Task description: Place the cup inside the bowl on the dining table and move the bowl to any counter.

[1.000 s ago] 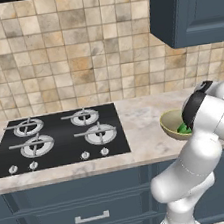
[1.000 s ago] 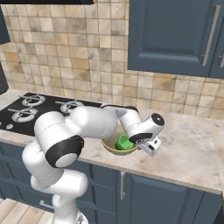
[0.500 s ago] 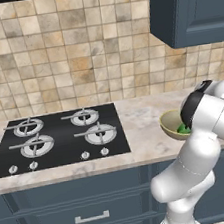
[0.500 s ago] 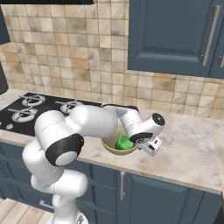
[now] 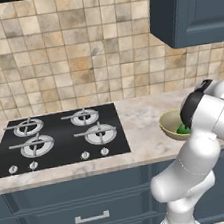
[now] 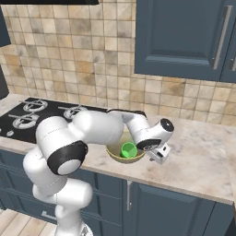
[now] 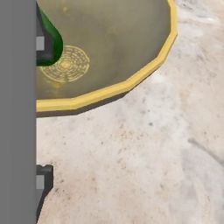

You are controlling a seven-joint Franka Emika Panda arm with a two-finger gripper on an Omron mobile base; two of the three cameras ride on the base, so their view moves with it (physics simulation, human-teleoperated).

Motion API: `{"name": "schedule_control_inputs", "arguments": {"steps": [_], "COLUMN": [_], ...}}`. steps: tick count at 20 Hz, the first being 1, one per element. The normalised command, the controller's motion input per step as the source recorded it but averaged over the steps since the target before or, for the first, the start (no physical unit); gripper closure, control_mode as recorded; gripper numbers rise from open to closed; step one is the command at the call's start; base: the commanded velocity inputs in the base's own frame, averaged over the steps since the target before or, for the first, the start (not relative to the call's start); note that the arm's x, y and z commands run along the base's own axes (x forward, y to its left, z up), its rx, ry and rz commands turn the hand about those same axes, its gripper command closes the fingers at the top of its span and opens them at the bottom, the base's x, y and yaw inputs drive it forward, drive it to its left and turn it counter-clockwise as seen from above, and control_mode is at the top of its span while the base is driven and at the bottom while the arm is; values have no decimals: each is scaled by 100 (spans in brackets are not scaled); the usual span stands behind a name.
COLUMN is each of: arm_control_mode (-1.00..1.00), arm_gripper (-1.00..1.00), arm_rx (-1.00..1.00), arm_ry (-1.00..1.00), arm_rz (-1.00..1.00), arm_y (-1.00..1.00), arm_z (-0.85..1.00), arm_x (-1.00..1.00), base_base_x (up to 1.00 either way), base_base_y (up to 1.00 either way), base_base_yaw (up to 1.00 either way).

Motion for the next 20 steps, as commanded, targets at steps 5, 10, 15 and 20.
{"name": "schedule_control_inputs", "arguments": {"steps": [5, 10, 15, 20], "arm_control_mode": [-100, -100, -100, -100], "arm_gripper": [-100, -100, -100, -100], "arm_rx": [0, 0, 0, 0], "arm_ry": [0, 0, 0, -2], "arm_rz": [0, 0, 0, 0], "arm_y": [-1, -2, -6, -5], "arm_z": [46, 54, 29, 7], "arm_x": [-1, -7, -35, -49], "base_base_x": [0, 0, 0, 0], "base_base_y": [0, 0, 0, 0], "base_base_yaw": [0, 0, 0, 0]}}
